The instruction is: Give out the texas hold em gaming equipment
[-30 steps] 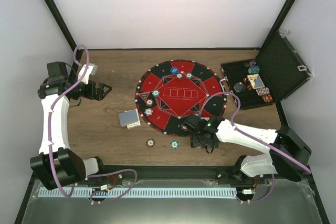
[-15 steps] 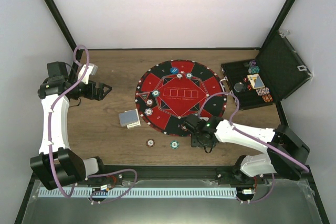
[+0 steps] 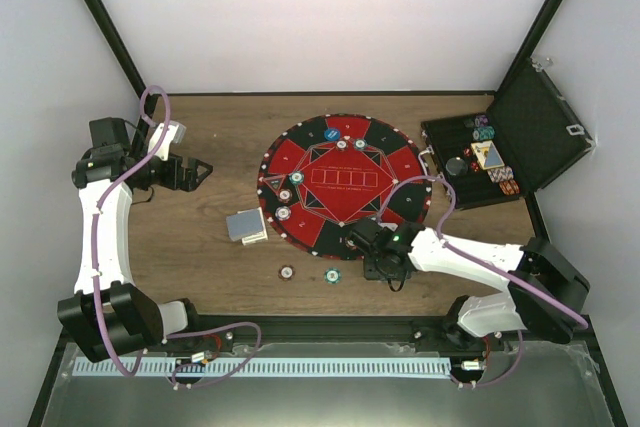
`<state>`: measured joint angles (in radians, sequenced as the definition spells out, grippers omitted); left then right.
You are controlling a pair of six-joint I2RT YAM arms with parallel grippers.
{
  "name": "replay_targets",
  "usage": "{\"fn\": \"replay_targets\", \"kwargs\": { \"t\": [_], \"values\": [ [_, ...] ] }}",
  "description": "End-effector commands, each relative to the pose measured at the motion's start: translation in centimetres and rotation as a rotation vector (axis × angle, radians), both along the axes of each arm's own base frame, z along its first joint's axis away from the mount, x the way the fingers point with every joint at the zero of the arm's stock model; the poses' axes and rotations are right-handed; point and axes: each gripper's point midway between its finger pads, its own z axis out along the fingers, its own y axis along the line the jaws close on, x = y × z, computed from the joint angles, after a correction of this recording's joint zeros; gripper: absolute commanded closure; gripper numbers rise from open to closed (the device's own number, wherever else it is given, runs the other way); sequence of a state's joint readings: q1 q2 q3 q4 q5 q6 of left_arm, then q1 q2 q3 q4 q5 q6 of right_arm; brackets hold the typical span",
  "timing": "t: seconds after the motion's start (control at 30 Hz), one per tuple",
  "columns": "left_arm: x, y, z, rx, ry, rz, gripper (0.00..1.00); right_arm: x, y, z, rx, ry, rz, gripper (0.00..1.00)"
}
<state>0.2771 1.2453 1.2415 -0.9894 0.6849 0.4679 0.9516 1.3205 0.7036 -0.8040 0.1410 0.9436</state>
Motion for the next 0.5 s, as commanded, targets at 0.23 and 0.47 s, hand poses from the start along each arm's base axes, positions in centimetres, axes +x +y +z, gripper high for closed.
{"fn": "replay_targets", "kwargs": {
  "t": [0.23,0.47],
  "values": [
    [-0.4,-0.1,0.6,-0.003,-0.013,-0.008,0.0,1.8,0.4,3.3,-0.029,-0.073,-0.007,0.78],
    [-0.4,-0.2,0.6,-0.009,-0.013,-0.011,0.0,7.1,2.9,9.7,-0.002,-0.208,0.039,0.79]
  ]
}}
